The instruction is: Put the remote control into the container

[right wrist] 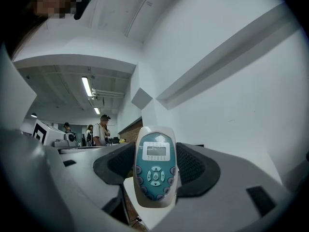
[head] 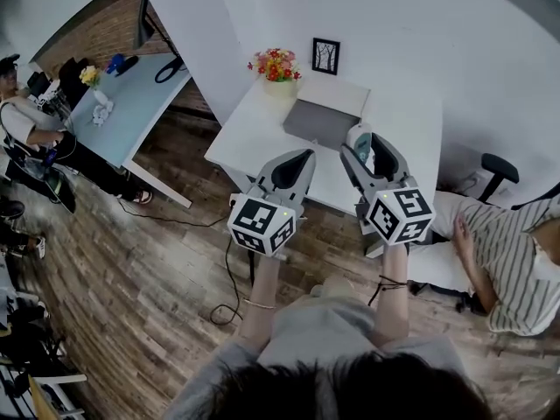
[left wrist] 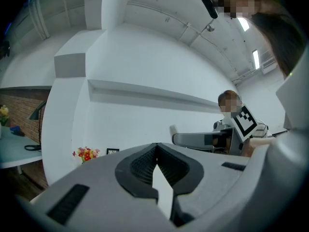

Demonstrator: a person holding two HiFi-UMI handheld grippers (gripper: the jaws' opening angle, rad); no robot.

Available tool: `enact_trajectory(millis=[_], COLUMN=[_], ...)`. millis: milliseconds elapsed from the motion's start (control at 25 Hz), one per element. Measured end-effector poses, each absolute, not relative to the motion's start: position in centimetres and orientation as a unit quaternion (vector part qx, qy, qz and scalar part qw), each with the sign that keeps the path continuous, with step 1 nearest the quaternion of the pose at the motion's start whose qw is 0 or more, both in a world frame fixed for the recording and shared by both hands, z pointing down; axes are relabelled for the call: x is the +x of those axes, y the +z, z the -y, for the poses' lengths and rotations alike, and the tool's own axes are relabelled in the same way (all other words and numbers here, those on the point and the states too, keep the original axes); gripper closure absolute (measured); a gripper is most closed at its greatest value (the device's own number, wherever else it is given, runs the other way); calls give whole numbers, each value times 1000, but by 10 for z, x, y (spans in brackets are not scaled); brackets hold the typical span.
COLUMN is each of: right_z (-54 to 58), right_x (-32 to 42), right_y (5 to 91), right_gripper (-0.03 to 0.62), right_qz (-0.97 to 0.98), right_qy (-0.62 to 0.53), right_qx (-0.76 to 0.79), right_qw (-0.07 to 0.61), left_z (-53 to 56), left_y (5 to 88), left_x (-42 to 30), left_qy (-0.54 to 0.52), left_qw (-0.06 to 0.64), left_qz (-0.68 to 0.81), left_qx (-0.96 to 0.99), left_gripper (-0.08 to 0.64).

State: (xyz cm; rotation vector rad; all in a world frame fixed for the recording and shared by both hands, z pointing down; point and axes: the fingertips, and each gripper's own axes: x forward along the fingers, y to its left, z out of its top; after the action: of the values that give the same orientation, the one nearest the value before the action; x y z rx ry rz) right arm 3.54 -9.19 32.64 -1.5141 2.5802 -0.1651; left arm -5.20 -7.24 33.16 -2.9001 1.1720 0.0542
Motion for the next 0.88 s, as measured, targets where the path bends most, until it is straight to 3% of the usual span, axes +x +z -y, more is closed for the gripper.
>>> enact_trajectory(millis=[880], right_z=[219], right_x=[38], right_y=[336], right_gripper=[324], right_qz=[-881], right_qy=[-66], right_qx=[-466], right_qw=[42], left_z=[191], left_y=[350], left_x=[-51], left_qy=[28], left_qw=[-28], left_qz=[-408], left_qx=[-912], left_gripper=[557])
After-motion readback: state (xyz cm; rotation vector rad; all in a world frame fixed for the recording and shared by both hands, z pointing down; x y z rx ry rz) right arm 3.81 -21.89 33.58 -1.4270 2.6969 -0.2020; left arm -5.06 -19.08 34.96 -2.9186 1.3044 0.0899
